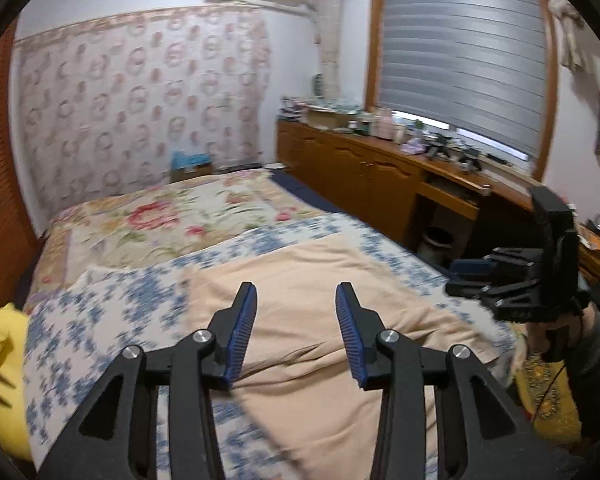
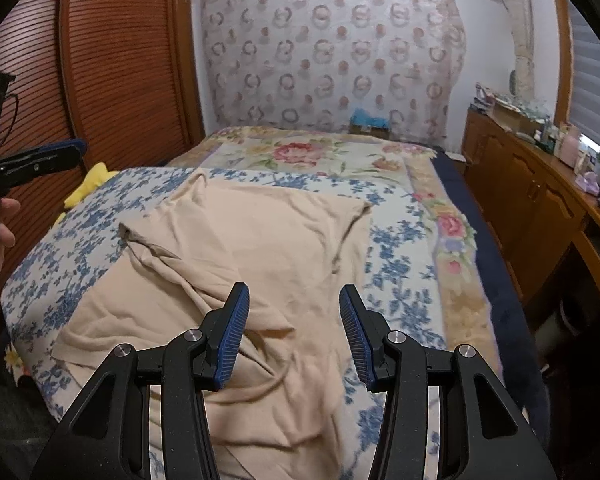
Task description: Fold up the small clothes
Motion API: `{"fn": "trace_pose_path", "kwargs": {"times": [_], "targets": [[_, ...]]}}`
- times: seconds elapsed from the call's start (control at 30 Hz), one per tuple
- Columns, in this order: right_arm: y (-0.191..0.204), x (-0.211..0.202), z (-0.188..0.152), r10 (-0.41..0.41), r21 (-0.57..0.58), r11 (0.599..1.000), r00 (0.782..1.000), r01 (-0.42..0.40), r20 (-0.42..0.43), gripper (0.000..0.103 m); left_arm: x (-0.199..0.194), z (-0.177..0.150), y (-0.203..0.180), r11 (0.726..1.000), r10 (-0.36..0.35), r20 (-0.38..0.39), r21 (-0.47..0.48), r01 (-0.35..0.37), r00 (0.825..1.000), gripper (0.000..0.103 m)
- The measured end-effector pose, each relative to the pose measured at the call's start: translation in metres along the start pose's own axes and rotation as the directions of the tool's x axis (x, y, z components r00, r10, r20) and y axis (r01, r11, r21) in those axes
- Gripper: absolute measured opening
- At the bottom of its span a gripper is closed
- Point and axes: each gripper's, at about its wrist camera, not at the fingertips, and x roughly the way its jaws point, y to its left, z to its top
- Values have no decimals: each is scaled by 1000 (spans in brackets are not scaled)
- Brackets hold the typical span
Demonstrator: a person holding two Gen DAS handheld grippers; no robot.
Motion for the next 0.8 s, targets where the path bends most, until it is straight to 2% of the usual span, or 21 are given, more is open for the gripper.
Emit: {"fn": "trace_pose_path", "kwargs": {"times": [0.33, 0.53, 0.8], "targets": [[30, 36, 22, 49, -71, 996, 998, -51, -36, 48, -13, -45, 72, 981, 157, -35, -111, -160, 987, 39], [57, 58, 38, 92, -134, 986, 994, -99, -59, 49, -17, -58, 89, 971, 195, -38, -133, -198, 980, 39], [101, 107, 63, 141, -243, 954, 979, -174, -147, 56, -20, -68, 108, 960, 224, -55, -157, -230, 973, 39]]}}
